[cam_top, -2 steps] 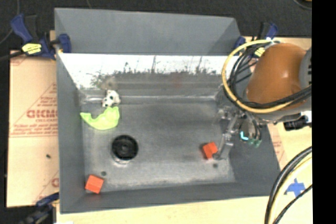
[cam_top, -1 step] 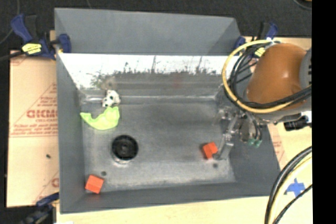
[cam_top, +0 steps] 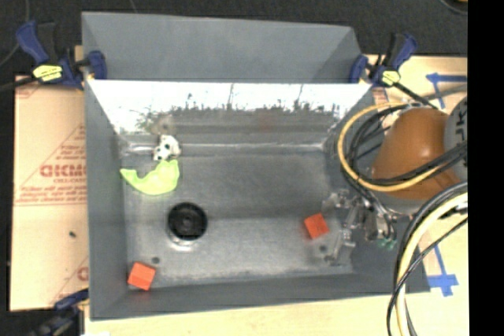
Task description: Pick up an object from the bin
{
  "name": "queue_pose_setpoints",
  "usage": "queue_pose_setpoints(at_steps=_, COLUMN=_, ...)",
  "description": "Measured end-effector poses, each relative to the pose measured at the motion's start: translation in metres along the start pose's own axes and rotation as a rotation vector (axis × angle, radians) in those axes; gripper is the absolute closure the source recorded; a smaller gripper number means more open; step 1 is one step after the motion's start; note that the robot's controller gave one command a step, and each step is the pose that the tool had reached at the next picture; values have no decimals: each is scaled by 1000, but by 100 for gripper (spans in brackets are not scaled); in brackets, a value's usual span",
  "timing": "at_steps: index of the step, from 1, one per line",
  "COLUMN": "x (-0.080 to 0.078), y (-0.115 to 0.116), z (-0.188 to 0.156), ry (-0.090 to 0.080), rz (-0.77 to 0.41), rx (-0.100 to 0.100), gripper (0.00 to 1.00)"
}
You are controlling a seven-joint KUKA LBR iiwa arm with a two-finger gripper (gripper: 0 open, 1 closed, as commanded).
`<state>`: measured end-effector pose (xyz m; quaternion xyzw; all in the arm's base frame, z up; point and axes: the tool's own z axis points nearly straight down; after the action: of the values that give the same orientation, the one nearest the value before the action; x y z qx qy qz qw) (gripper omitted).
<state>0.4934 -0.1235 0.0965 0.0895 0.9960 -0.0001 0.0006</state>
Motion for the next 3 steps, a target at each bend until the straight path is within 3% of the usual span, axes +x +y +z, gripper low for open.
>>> queue_pose_setpoints(at_steps=1, x=12, y=6, z=26, ry=-8, rz=-233, rx=0, gripper=0)
queue_pose_setpoints(at_steps=2, x=-21, y=11, z=26, ry=-5, rz=387, rx=0, gripper=100)
queue_pose_setpoints(at_steps=3, x=-21, y=10, z=26, ry=-5, rz=386, rx=0, gripper=100)
